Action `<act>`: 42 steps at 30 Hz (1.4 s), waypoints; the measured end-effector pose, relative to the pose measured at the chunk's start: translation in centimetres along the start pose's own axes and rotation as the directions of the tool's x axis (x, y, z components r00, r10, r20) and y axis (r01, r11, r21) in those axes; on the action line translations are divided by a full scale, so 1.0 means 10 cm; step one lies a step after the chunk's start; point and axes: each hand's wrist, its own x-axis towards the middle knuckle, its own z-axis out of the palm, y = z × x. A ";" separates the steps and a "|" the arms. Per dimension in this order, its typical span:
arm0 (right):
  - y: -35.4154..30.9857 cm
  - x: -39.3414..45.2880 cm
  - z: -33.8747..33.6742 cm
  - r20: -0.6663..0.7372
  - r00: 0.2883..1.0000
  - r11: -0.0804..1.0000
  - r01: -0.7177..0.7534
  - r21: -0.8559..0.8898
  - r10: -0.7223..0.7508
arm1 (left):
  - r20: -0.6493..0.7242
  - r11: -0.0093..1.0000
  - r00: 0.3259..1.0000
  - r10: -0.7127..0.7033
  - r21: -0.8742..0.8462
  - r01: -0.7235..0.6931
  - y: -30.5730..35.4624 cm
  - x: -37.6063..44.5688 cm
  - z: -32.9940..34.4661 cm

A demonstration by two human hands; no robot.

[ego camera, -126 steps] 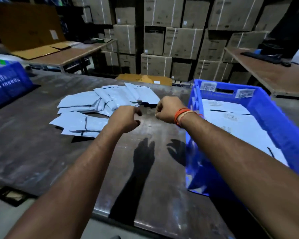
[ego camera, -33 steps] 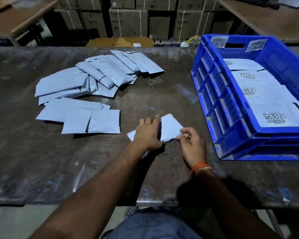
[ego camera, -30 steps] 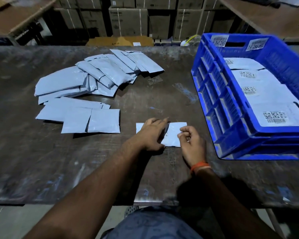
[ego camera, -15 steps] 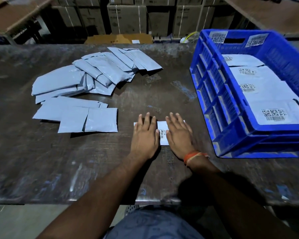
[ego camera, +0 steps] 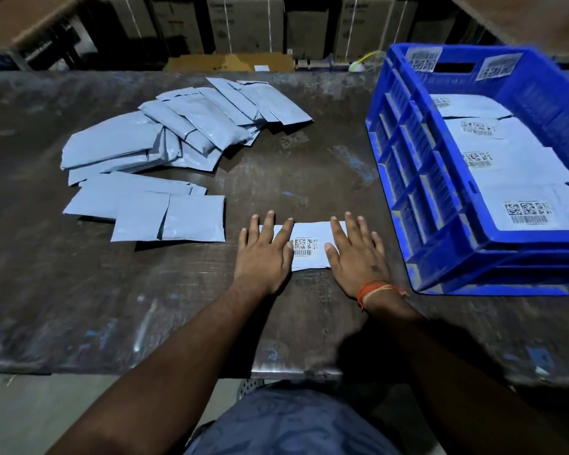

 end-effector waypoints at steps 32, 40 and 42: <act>-0.26 0.61 -1.40 -0.116 0.952 0.549 -0.062 0.834 0.284 | 0.098 0.277 0.947 -0.306 -0.942 0.187 -0.20 0.86 -1.29; 0.44 0.71 -2.38 -0.225 0.933 0.481 0.066 0.874 0.282 | -0.059 0.274 0.991 -0.120 -0.961 -0.024 0.57 1.28 -1.93; 0.76 0.77 -2.52 -0.207 0.924 0.431 0.052 0.901 0.321 | -0.102 0.293 0.986 -0.131 -0.954 -0.060 0.91 1.43 -1.99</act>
